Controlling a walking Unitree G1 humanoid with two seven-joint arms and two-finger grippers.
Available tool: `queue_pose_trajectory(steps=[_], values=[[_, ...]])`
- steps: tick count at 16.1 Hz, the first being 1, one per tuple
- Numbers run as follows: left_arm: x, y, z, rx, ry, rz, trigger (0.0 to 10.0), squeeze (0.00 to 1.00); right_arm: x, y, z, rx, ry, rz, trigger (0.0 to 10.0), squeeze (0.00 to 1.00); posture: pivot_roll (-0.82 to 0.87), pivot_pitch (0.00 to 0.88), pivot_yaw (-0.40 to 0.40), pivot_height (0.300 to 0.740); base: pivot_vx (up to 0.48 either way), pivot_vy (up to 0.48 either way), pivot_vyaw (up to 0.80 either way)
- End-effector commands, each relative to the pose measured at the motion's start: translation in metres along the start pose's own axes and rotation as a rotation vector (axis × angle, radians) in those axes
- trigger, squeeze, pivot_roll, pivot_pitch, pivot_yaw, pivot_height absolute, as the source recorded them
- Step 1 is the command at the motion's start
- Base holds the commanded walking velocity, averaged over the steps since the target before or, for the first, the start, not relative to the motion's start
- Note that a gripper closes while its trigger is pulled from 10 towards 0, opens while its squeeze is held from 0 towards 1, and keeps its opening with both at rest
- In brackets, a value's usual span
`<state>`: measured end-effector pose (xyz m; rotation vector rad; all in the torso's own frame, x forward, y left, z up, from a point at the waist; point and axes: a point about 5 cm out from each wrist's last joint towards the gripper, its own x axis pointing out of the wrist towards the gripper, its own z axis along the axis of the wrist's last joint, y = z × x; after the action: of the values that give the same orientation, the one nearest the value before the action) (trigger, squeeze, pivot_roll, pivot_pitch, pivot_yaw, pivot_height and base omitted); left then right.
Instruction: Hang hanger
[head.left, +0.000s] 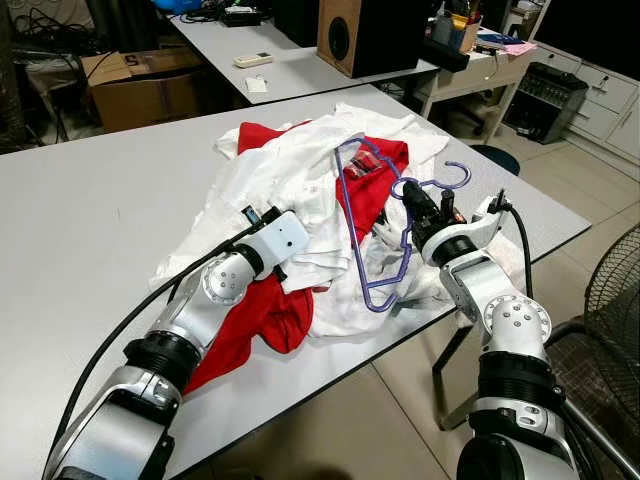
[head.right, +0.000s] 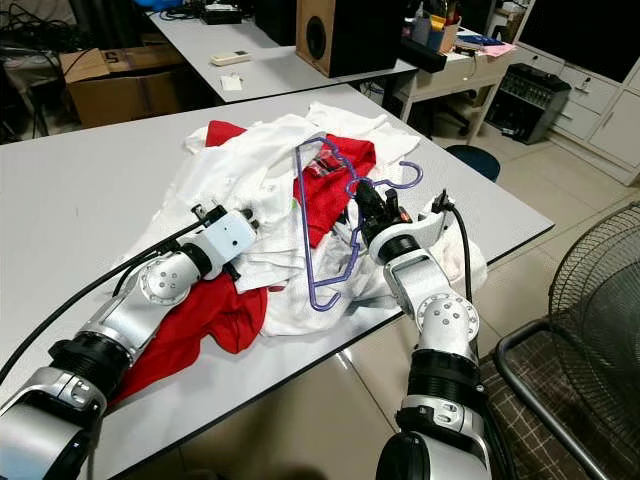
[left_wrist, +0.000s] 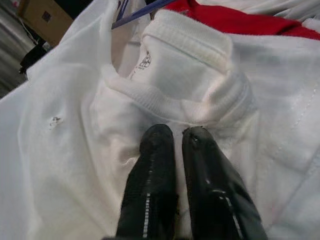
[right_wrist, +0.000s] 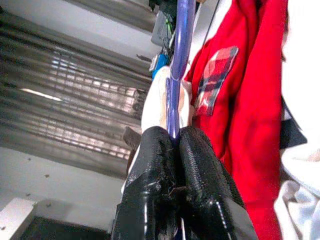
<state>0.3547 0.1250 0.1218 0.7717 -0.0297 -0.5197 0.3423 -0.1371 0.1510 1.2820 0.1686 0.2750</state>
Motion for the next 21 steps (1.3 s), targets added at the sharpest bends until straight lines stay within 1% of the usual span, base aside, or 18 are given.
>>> queue_pose_trajectory(steps=[1,5,8,9,11,13,14,16,17,18,19,20,21], values=[[0.001,0.004,0.001,-0.009,-0.002,0.015,0.0,0.00,-0.003,0.000,0.004,-0.008,0.004,-0.005,10.0,0.00,-0.01,0.000,-0.026,0.740,0.000,0.000,0.00],[0.001,0.003,-0.001,-0.010,0.004,0.016,0.0,0.00,-0.002,-0.001,0.004,-0.014,0.022,-0.013,10.0,0.00,-0.01,0.000,-0.029,0.740,0.000,0.000,0.00],[0.000,0.000,0.002,-0.029,-0.026,-0.013,0.0,0.00,-0.002,-0.001,0.005,-0.016,0.027,-0.017,10.0,0.00,-0.01,0.000,-0.028,0.740,0.000,0.000,0.00],[-0.004,0.001,0.006,-0.063,-0.067,-0.042,0.0,0.00,-0.002,-0.001,0.005,-0.022,0.036,-0.024,10.0,0.00,-0.01,0.000,-0.028,0.740,0.000,0.000,0.00],[-0.016,0.008,0.010,-0.107,-0.128,-0.056,0.0,0.00,-0.002,-0.002,0.005,-0.028,0.058,-0.031,10.0,0.00,-0.01,0.000,-0.030,0.740,0.000,0.000,0.00],[-0.029,0.015,0.013,-0.097,-0.180,-0.079,0.0,0.00,-0.001,-0.003,0.003,-0.038,0.090,-0.036,10.0,0.00,0.00,0.000,-0.038,0.740,0.000,0.000,0.00],[-0.036,0.020,0.014,-0.092,-0.190,-0.082,0.0,0.00,0.000,-0.003,0.002,-0.043,0.105,-0.037,10.0,0.00,0.00,0.000,-0.038,0.740,0.000,0.000,0.00],[-0.045,0.025,0.017,-0.093,-0.201,-0.092,0.0,0.00,0.001,-0.002,0.001,-0.044,0.116,-0.028,10.0,0.00,0.01,0.000,-0.042,0.740,0.000,0.000,0.00],[-0.047,0.027,0.016,-0.113,-0.174,-0.083,4.9,0.00,0.002,-0.001,0.001,-0.045,0.122,-0.023,10.0,0.00,0.02,0.000,-0.049,0.740,0.000,0.000,0.00],[-0.045,0.024,0.014,-0.148,-0.154,-0.097,10.0,0.00,0.003,-0.001,0.001,-0.045,0.124,-0.021,10.0,0.00,0.02,0.000,-0.051,0.740,0.000,0.000,0.00],[-0.040,0.012,0.016,-0.256,-0.154,-0.151,10.0,0.42,0.004,0.000,0.001,-0.048,0.128,-0.019,10.0,0.00,0.02,0.000,-0.052,0.740,0.000,0.000,0.00],[-0.035,0.004,0.019,-0.340,-0.173,-0.187,10.0,1.00,0.004,0.000,0.001,-0.051,0.129,-0.017,10.0,0.00,0.01,0.000,-0.048,0.740,0.000,0.000,0.00],[-0.031,0.001,0.020,-0.364,-0.176,-0.185,10.0,1.00,0.005,0.001,0.002,-0.053,0.128,-0.016,10.0,0.00,0.01,0.000,-0.045,0.740,0.000,0.000,0.00]])
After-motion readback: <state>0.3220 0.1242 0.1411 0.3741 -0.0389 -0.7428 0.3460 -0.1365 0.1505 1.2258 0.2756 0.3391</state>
